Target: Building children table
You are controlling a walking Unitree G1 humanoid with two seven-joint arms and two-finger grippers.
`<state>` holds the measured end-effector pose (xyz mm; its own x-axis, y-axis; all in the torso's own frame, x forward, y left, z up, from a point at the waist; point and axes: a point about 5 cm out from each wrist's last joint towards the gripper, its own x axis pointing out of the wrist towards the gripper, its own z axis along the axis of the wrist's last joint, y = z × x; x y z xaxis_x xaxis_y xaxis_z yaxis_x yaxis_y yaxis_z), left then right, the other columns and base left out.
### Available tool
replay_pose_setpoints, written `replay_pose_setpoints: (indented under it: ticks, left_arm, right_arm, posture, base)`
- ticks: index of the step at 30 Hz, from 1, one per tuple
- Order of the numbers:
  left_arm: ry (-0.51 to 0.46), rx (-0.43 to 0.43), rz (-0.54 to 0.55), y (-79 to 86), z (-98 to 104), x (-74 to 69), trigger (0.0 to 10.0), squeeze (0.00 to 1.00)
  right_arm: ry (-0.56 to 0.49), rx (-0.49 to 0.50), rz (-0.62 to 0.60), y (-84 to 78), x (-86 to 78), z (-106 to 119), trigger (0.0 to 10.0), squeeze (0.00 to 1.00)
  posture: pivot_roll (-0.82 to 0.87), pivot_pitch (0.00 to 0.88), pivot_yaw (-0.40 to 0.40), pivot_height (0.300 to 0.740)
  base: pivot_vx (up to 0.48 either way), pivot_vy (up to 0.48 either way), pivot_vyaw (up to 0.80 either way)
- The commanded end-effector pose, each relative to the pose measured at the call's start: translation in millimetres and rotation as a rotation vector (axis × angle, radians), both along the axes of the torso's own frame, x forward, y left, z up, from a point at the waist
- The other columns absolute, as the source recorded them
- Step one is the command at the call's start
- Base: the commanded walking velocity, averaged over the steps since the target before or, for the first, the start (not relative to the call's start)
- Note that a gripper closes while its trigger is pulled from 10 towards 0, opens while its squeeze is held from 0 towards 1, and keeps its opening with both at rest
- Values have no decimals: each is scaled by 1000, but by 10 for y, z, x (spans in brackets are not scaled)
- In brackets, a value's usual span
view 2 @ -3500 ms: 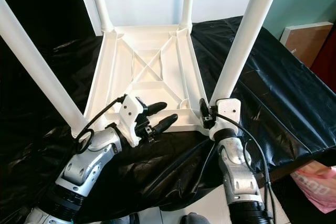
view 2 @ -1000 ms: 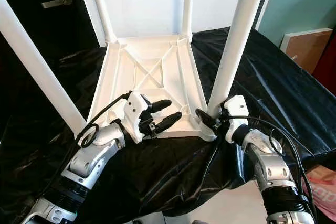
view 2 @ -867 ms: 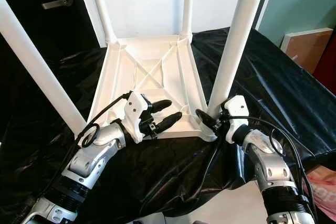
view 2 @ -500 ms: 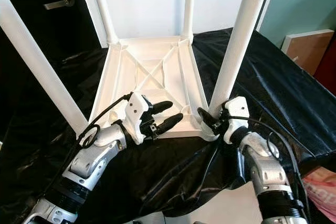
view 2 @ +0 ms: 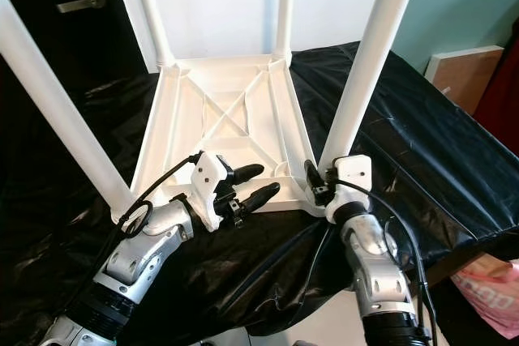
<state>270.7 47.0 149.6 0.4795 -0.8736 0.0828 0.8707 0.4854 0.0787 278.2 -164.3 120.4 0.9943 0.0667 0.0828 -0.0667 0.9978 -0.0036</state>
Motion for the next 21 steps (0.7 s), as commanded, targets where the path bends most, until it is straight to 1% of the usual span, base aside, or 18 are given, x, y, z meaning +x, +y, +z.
replay_pose_setpoints:
  ticks: [1,3,4,6,10,12,14,19,20,21]
  left_arm:
    - [5,17,-90,-33,-13,-50,10000,0]
    - [3,19,-90,-30,-9,-44,10000,0]
    - [3,19,-90,-30,-9,-44,10000,0]
    - [2,21,-91,-28,-8,-39,10000,0]
    - [1,22,-91,-28,-8,-39,10000,0]
    - [0,20,-92,-36,-6,-44,10000,0]
    - [0,21,-94,-41,-8,-54,10000,0]
    - [1,23,-94,-39,-16,-60,10000,0]
    - [1,24,-94,-38,-17,-62,10000,0]
    - [0,23,-92,-36,-16,-60,10000,0]
  right_arm:
    - [72,9,-91,-93,-35,-140,10000,0]
    - [79,18,-167,-60,-48,-161,10000,0]
    - [79,18,-167,-60,-48,-161,10000,0]
    - [84,17,-228,-40,-48,-170,10000,0]
    - [89,25,-242,-10,-45,-177,10000,0]
    - [87,41,-228,85,-46,-173,10000,0]
    - [82,42,-224,110,-47,-159,10000,0]
    - [79,39,-231,103,-49,-153,10000,0]
    - [75,37,-233,102,-47,-147,10000,106]
    - [67,36,-230,103,-43,-136,10000,1000]
  posture:
    - [-47,45,6,740]
    - [-46,41,7,740]
    - [-46,41,7,740]
    - [-46,38,6,740]
    - [-43,31,5,740]
    - [-43,30,2,740]
    - [-42,30,0,740]
    - [-42,27,-2,740]
    - [-40,25,-5,740]
    - [-38,20,-7,740]
  base:
    - [0,0,0]
    - [0,0,0]
    - [0,0,0]
    - [0,0,0]
    - [0,0,0]
    - [0,0,0]
    - [0,0,0]
    - [0,0,0]
    - [0,0,0]
    - [0,0,0]
